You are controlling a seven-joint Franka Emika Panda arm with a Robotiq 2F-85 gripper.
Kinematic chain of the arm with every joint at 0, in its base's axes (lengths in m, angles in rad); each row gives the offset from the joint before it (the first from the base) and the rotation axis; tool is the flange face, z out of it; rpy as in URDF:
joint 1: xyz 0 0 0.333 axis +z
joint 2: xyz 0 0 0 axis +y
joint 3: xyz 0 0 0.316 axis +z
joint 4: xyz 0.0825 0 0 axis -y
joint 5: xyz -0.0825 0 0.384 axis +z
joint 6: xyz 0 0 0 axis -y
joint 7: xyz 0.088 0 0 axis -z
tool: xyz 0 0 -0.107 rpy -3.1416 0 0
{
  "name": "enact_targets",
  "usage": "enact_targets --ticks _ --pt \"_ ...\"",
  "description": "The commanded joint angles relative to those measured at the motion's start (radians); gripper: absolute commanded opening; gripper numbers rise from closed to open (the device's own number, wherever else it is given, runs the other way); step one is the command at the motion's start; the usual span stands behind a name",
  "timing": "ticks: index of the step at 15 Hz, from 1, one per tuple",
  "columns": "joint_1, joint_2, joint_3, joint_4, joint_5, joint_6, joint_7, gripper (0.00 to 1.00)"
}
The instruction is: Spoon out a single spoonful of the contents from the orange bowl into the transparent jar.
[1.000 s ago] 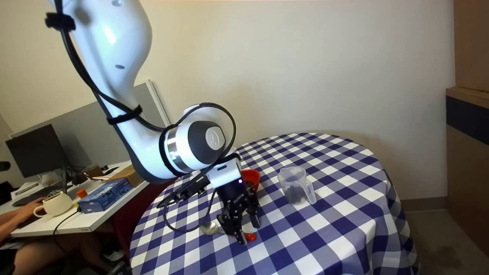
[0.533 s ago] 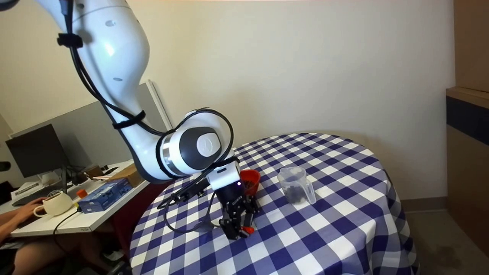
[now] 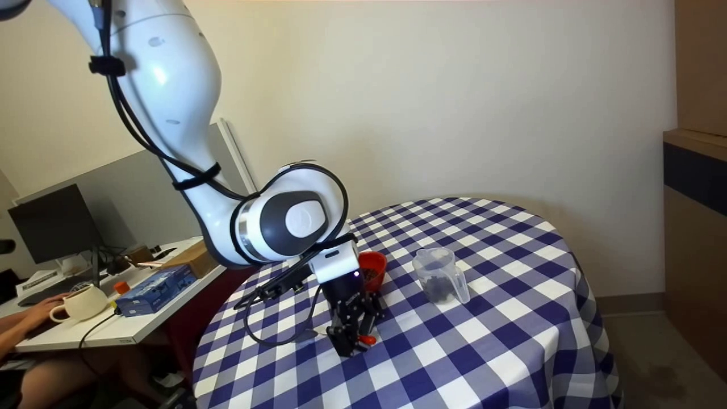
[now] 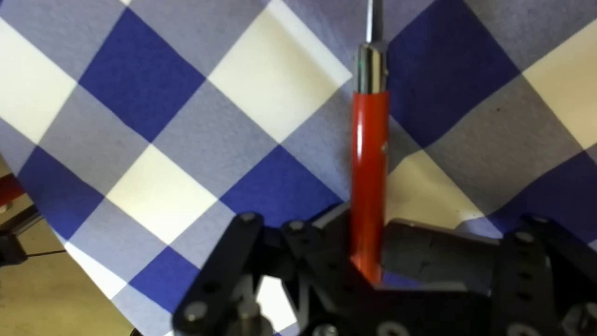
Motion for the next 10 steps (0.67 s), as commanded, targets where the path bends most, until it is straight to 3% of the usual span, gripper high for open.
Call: enact_targets --ticks 1,8,9,10 --pt "0.03 0.013 -0.02 0.004 0.065 0.026 -0.064 0.37" --pt "0.048 0.017 -0.036 0.003 0.105 0.029 -0.098 0.88" --pt "0.054 0.018 -0.04 0.003 0.107 0.03 -0.094 0.52" --pt "0.06 0.02 -0.046 0.003 0.109 0.034 -0.089 0.5"
